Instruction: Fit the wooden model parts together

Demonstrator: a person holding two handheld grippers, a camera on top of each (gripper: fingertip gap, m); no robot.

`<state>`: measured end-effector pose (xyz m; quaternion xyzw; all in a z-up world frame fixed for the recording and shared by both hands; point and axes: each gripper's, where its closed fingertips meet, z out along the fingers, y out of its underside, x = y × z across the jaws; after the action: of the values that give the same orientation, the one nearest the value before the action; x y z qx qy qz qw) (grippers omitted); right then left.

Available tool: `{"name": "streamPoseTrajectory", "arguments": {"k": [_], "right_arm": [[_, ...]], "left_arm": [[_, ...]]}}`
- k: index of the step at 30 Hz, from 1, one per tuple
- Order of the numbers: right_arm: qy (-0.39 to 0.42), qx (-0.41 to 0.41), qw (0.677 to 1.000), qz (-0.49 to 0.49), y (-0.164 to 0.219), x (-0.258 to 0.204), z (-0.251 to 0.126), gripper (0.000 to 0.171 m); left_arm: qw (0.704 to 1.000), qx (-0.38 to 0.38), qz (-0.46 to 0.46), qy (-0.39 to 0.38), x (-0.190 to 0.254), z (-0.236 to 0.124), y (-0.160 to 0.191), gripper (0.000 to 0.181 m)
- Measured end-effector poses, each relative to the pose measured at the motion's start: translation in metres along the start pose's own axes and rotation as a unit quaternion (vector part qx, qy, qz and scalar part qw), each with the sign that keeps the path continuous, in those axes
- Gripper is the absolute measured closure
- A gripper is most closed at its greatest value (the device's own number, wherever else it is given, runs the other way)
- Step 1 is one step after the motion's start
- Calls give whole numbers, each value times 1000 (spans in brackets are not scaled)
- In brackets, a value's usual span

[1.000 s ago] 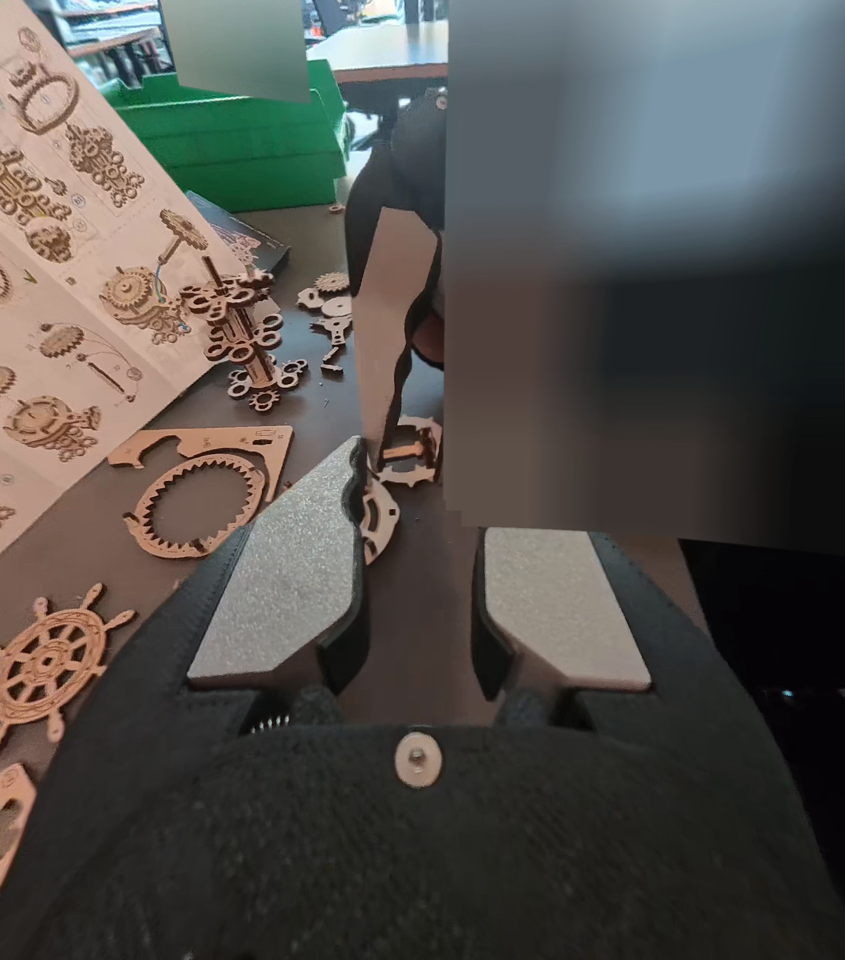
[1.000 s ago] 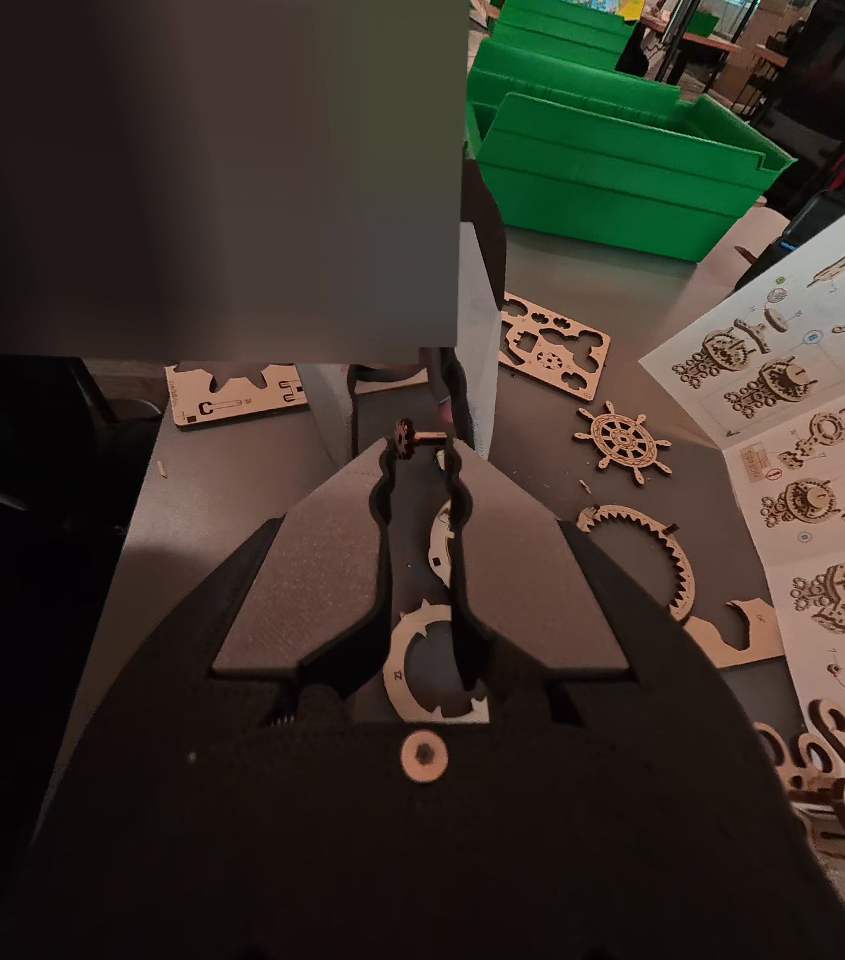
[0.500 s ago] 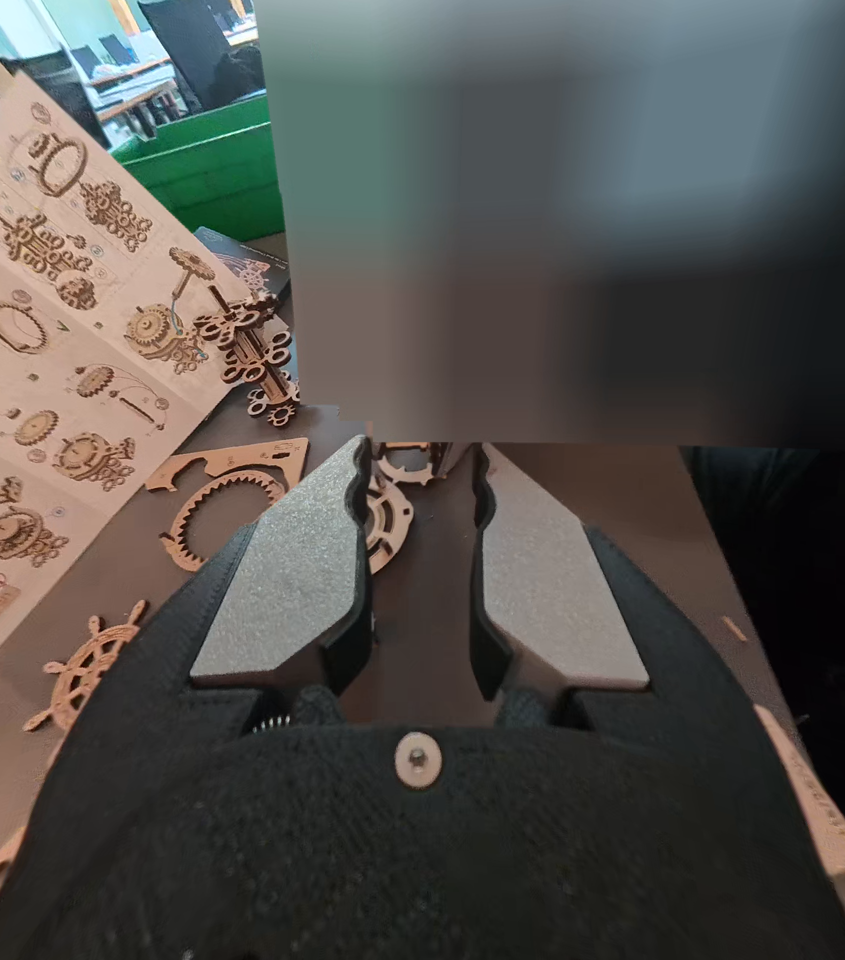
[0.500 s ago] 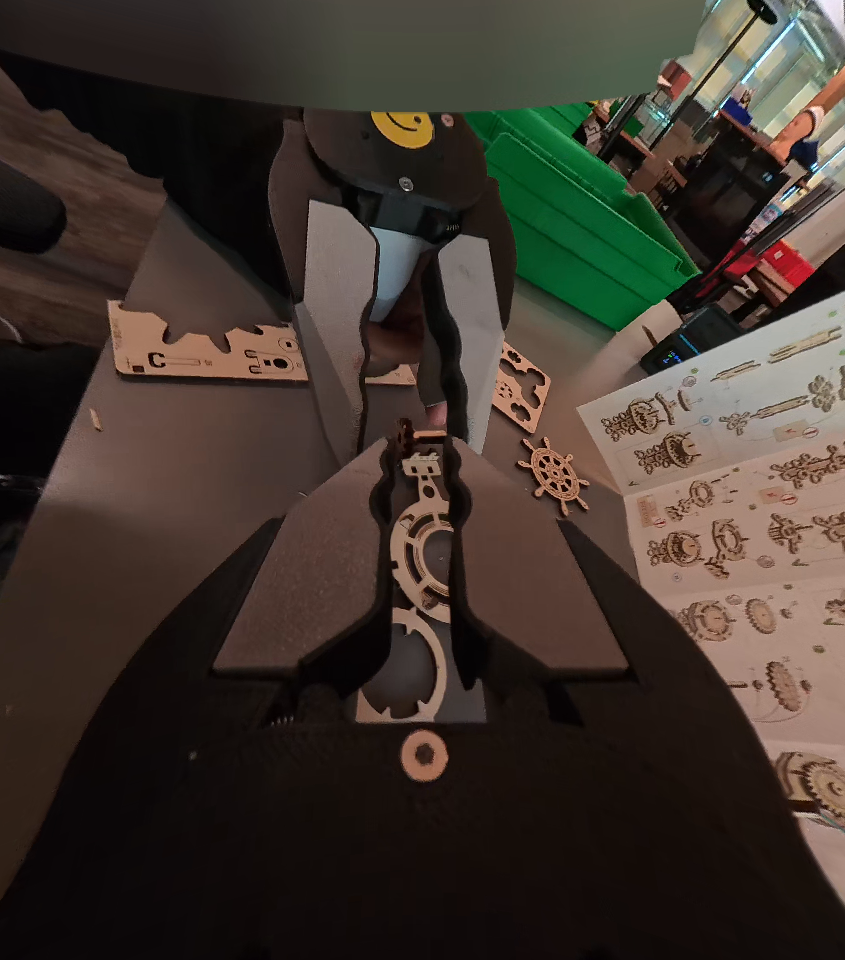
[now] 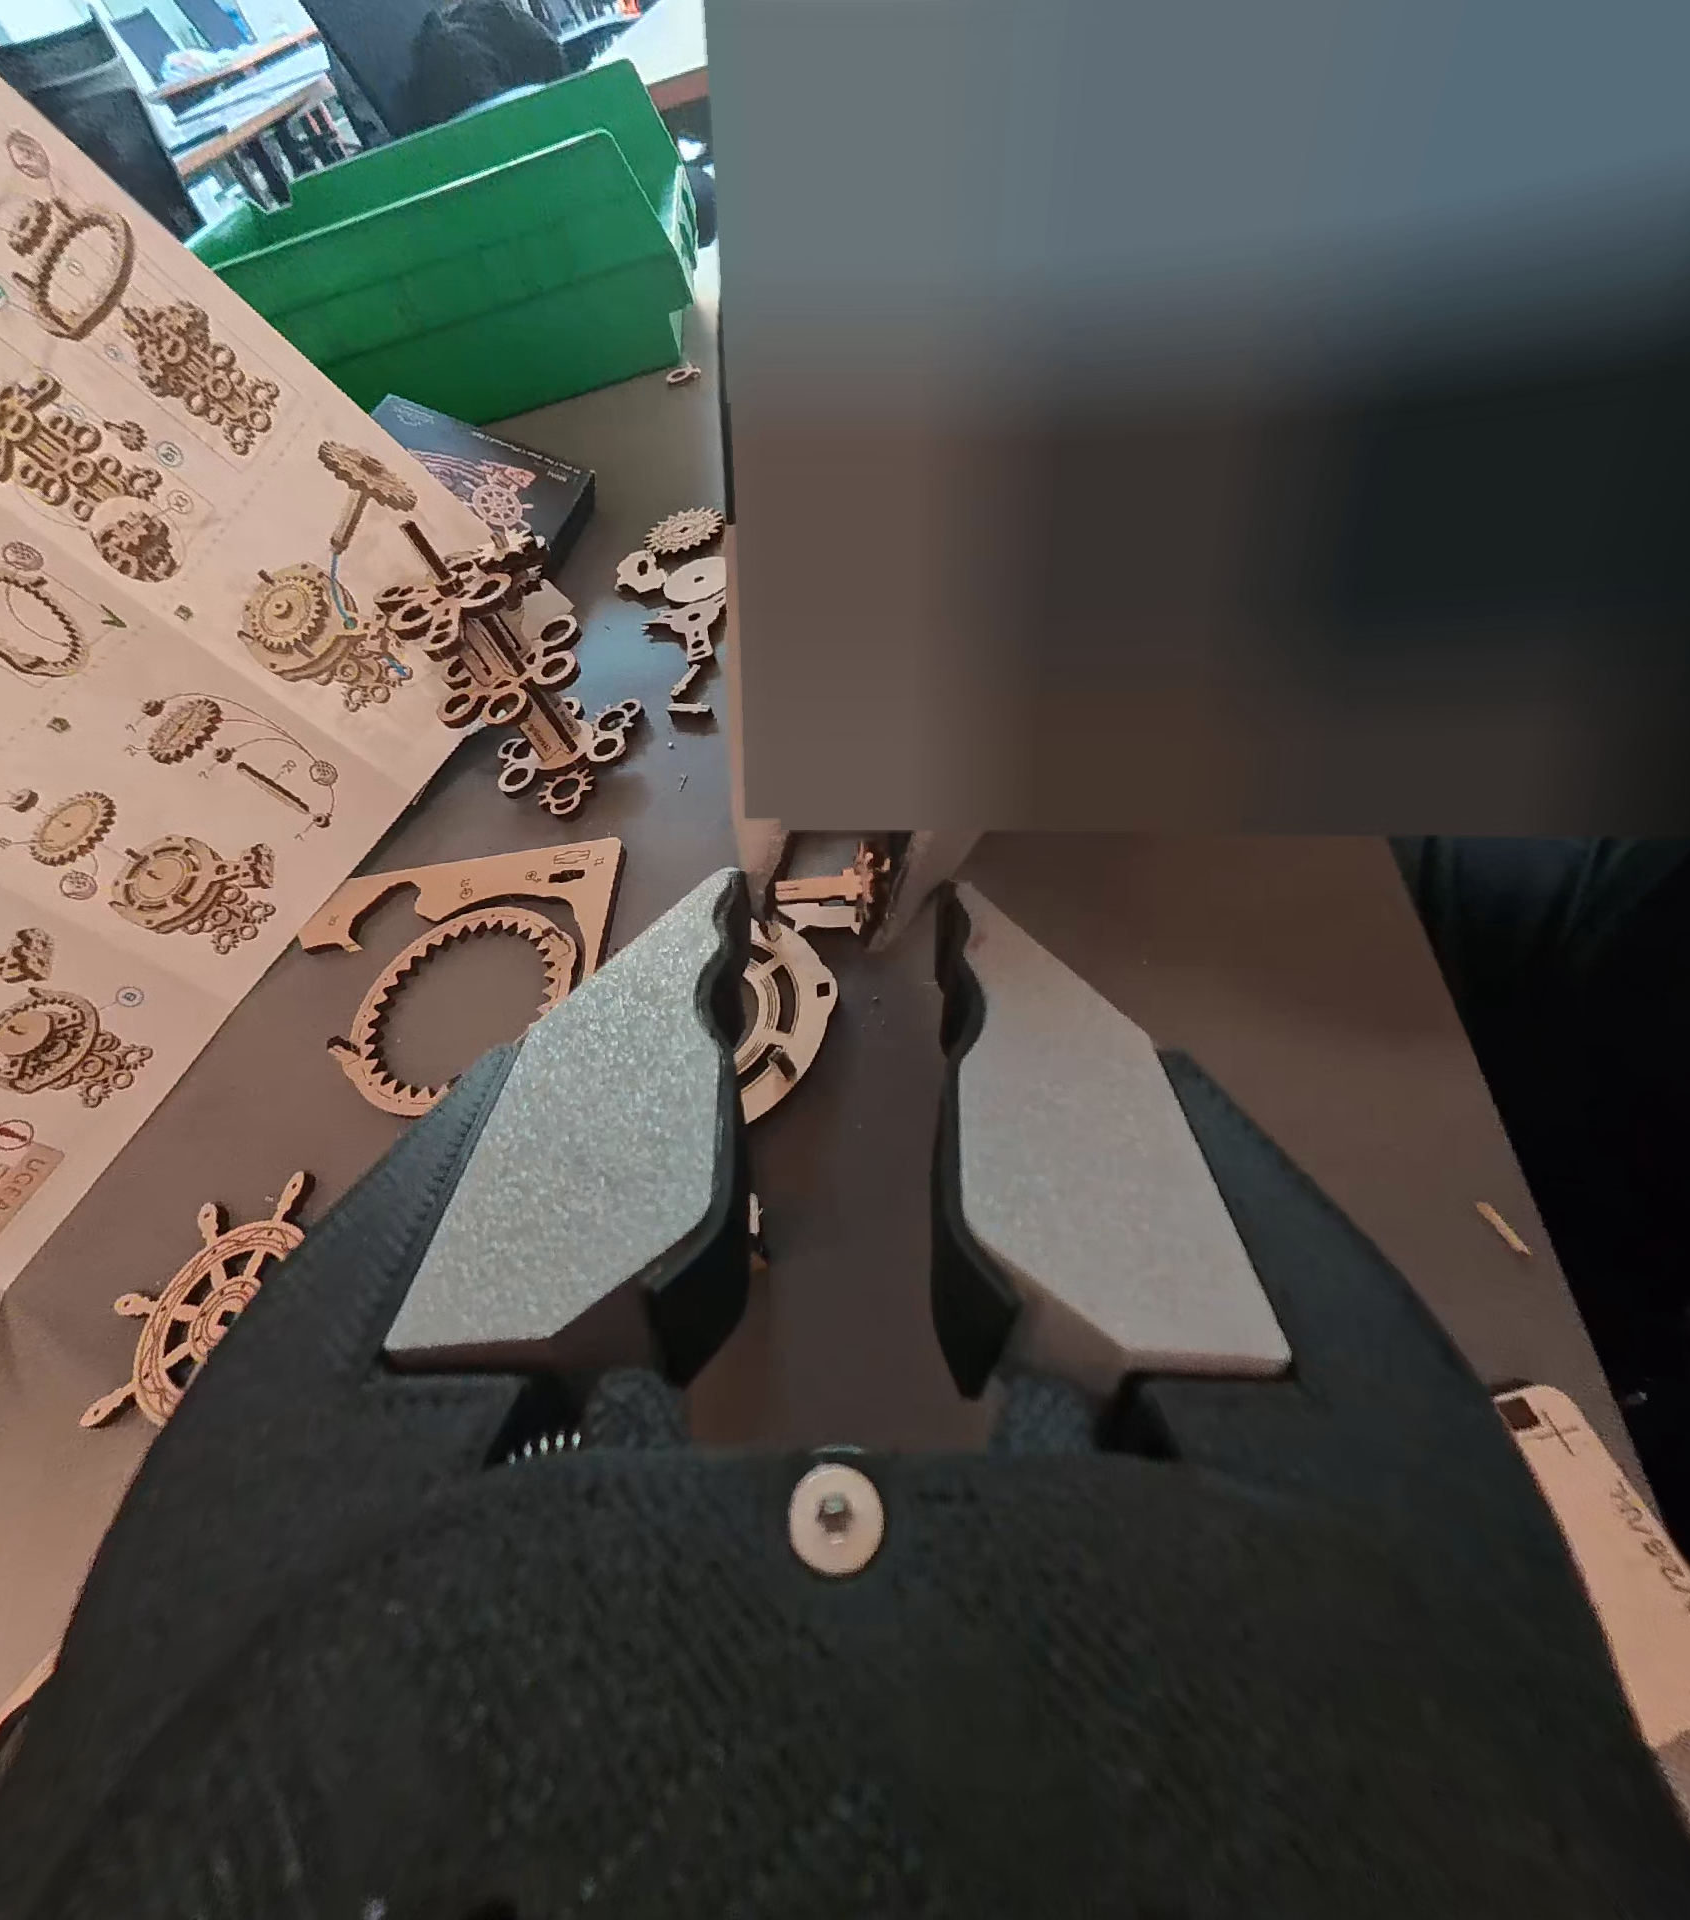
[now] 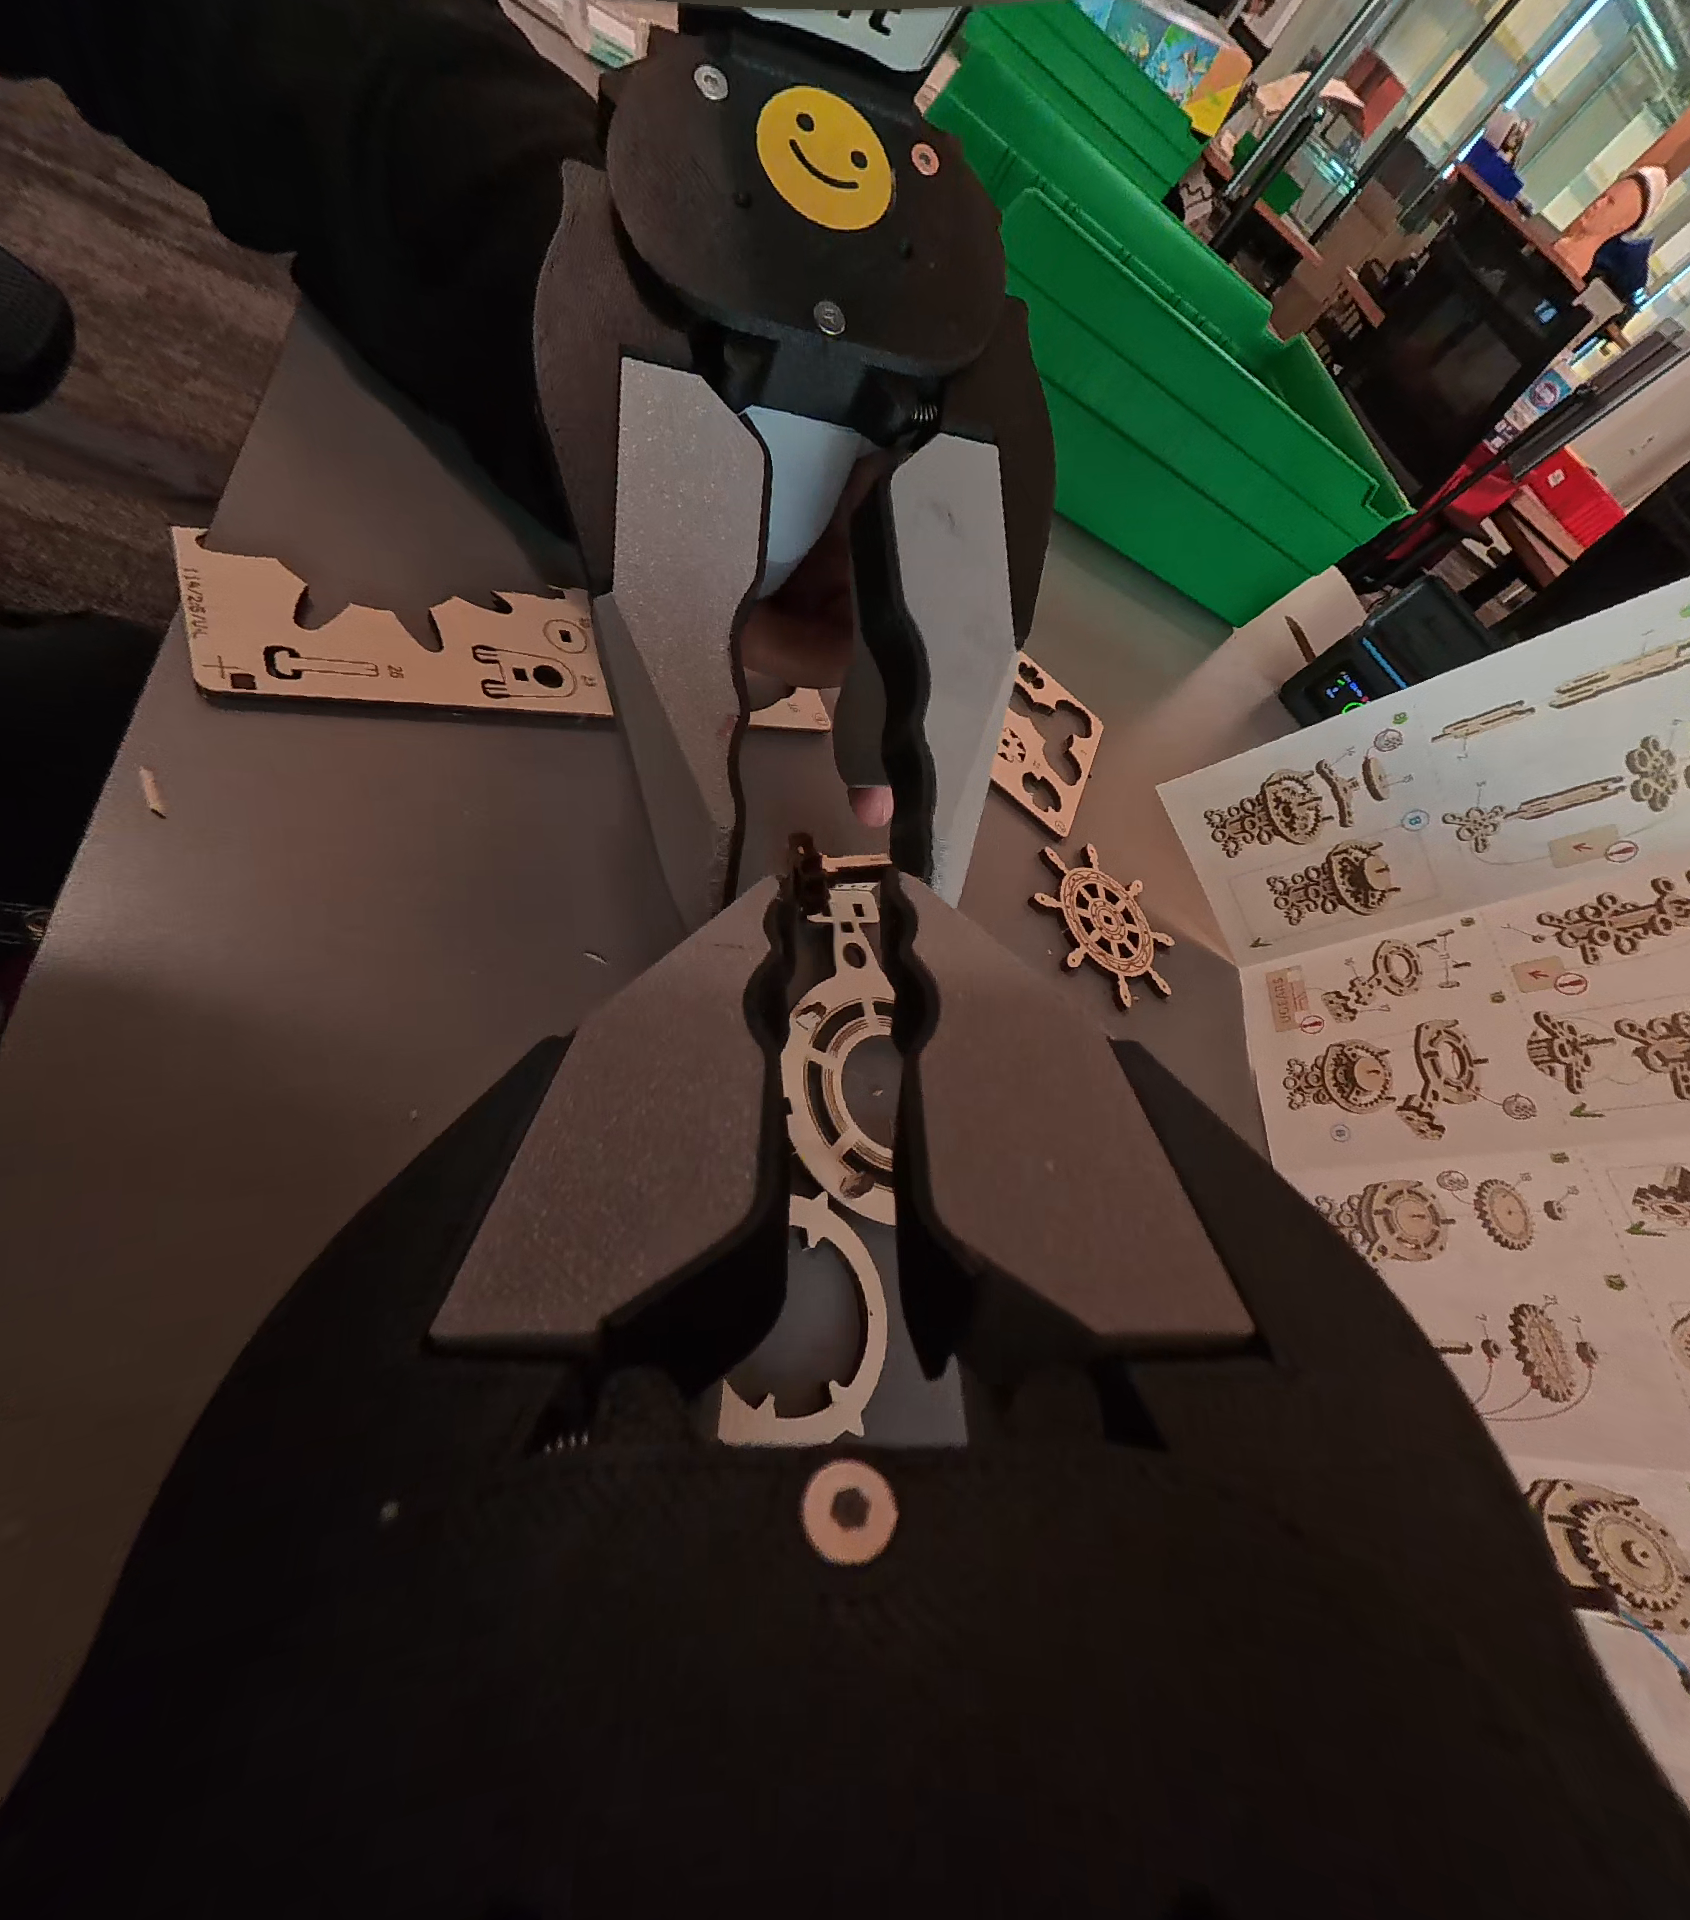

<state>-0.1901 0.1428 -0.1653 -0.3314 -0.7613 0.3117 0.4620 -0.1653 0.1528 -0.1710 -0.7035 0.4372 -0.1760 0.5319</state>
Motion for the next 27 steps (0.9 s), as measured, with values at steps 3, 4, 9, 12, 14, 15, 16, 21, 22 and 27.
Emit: {"name": "streamPoseTrajectory", "arguments": {"k": [3,4,9,12,14,15,16,21,22,27], "right_arm": [[10,-1,1000,17,2,5,2,159],[19,-3,1000,19,2,8,2,158],[47,-17,999,-5,7,15,-1,158],[65,-36,997,-31,12,18,-1,158],[65,-43,996,-38,15,18,-1,158],[64,-42,996,-42,14,17,-1,158],[65,-42,996,-47,13,16,-1,158],[71,-67,993,-65,20,16,3,158],[71,-68,993,-68,20,15,3,158],[71,-64,993,-67,18,15,3,158]], "left_arm": [[1000,-4,1,-7,-5,-1,1,146],[1000,-2,0,-15,-8,-1,1,146],[999,3,30,-44,-15,-7,-2,153],[998,7,34,-48,-18,-10,-3,173],[998,11,32,-48,-19,-12,-4,176],[998,16,28,-52,-21,-13,-5,180],[998,21,26,-48,-20,-14,-7,180],[999,11,32,-36,-14,-12,-5,171],[999,10,32,-35,-14,-12,-5,170],[999,3,39,-34,-12,-10,-2,178]]}}
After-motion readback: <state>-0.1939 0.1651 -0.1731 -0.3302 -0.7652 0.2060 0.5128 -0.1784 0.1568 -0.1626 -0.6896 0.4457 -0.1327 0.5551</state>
